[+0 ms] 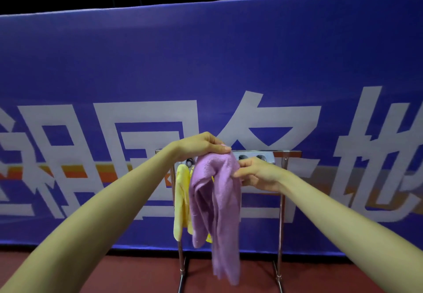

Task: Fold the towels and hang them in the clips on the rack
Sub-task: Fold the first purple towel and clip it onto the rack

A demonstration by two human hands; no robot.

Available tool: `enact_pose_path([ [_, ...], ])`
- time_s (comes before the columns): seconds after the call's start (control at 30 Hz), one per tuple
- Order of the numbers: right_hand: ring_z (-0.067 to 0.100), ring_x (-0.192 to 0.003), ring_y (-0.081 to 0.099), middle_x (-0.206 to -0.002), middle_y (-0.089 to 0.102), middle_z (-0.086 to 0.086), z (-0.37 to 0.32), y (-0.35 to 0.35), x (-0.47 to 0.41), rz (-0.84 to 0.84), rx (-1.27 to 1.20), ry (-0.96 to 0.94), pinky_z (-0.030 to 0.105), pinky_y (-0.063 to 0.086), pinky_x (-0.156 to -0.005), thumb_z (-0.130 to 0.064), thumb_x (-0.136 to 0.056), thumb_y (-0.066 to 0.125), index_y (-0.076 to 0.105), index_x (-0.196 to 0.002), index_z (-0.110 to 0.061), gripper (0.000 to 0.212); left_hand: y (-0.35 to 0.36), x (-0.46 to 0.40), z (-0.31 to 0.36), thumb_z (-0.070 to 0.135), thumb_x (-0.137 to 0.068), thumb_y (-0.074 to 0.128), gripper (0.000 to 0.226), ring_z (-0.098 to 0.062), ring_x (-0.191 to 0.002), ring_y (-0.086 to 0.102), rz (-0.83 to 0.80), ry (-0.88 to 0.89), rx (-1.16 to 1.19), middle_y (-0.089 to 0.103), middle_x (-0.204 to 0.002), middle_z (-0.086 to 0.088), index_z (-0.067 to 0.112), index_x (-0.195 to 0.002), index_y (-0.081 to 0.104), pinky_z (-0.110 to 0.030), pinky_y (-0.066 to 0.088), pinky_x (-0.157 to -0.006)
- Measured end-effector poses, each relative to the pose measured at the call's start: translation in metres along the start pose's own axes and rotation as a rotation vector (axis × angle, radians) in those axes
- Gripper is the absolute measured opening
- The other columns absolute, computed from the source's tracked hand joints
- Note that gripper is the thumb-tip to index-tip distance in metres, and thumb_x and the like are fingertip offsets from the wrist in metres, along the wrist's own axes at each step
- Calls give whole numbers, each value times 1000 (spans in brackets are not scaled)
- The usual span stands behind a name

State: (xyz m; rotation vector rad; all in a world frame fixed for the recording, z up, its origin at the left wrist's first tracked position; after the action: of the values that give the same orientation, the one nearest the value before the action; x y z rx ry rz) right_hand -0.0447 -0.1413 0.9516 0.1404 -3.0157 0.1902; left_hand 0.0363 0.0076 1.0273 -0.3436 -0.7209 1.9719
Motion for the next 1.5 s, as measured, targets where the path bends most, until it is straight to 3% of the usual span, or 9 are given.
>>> enact_pose_path([
  [0.13, 20, -88, 64, -95, 71, 9, 9, -3, -6, 80, -113, -31, 31, 48, -81, -11, -88, 62, 70, -100, -3, 17, 9, -15, -13, 38, -93, 57, 31, -9, -68, 59, 82, -59, -112, 67, -77, 1, 10, -86, 70, -22, 48, -67],
  [0.2, 23, -90, 61, -96, 68, 12, 13, -7, -12, 160, -136, -40, 32, 46, -79, -16, -88, 63, 66, -105, 5, 27, 9, -20, -22, 40, -91, 59, 40, -13, -68, 53, 145, -86, -145, 60, -77, -4, 0, -89, 66, -26, 44, -67],
  [0.47, 22, -82, 54, -85, 59, 15, 25, -27, -47, 290, -156, -29, 29, 42, -71, -5, -87, 59, 63, -85, 0, 7, 15, -48, -64, 35, -94, 55, 31, -12, -80, 50, 116, -82, -54, 56, -84, -2, 5, -89, 63, -28, 41, -78],
  [0.73, 15, -66, 43, -59, 47, 1, 40, -54, -93, 451, -171, 27, 28, 34, -60, 3, -83, 50, 47, -59, -12, 28, 11, -95, -120, 27, -97, 51, 17, -9, -80, 46, 89, -63, -14, 53, -83, 3, 17, -84, 57, -25, 37, -77],
  [0.87, 19, -63, 42, -51, 47, -1, 51, -69, -126, 599, -35, 129, 30, 34, -61, -3, -76, 56, 51, -49, -15, 30, 7, -128, -151, 14, -96, 51, 12, -1, -69, 43, 74, -56, 12, 49, -74, 10, 16, -85, 53, -9, 36, -65],
  [1.0, 19, -64, 37, -62, 41, 6, 62, -73, -144, 649, 98, 235, 30, 29, -61, -10, -75, 55, 43, -57, -17, 22, 14, -155, -175, 9, -94, 53, 28, -3, -63, 42, 91, -79, 65, 48, -69, 8, 23, -71, 50, -6, 36, -54],
  [1.27, 17, -58, 34, -60, 42, 8, 100, -95, -168, 768, 132, 275, 28, 26, -52, -1, -78, 54, 47, -55, -11, 25, 34, -205, -210, 14, -89, 57, 7, -16, -73, 52, 85, -134, -8, 58, -81, -3, 12, -87, 63, -31, 48, -70],
  [1.43, 18, -61, 33, -61, 39, 10, 114, -114, -174, 822, 118, 256, 30, 26, -55, 0, -77, 51, 47, -57, -9, 22, 40, -230, -203, 11, -92, 53, 12, -19, -61, 53, 44, -119, -102, 58, -77, -11, 9, -81, 58, -23, 46, -59],
  [1.5, 16, -60, 35, -58, 41, 6, 118, -121, -178, 822, 119, 255, 29, 28, -55, 1, -78, 52, 46, -53, -12, 29, 35, -236, -200, 14, -92, 54, 15, -22, -66, 58, 83, -112, -144, 64, -80, -14, 7, -83, 63, -23, 44, -62],
])
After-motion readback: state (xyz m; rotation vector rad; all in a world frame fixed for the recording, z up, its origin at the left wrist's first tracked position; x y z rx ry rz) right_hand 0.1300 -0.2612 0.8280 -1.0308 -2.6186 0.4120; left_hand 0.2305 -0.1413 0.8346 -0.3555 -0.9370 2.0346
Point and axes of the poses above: each hand's wrist, its own x-axis away from the middle knuckle, its own y-axis out of the palm, z = x × y, the point moved 3 cm from there along -x, towards the middle knuckle
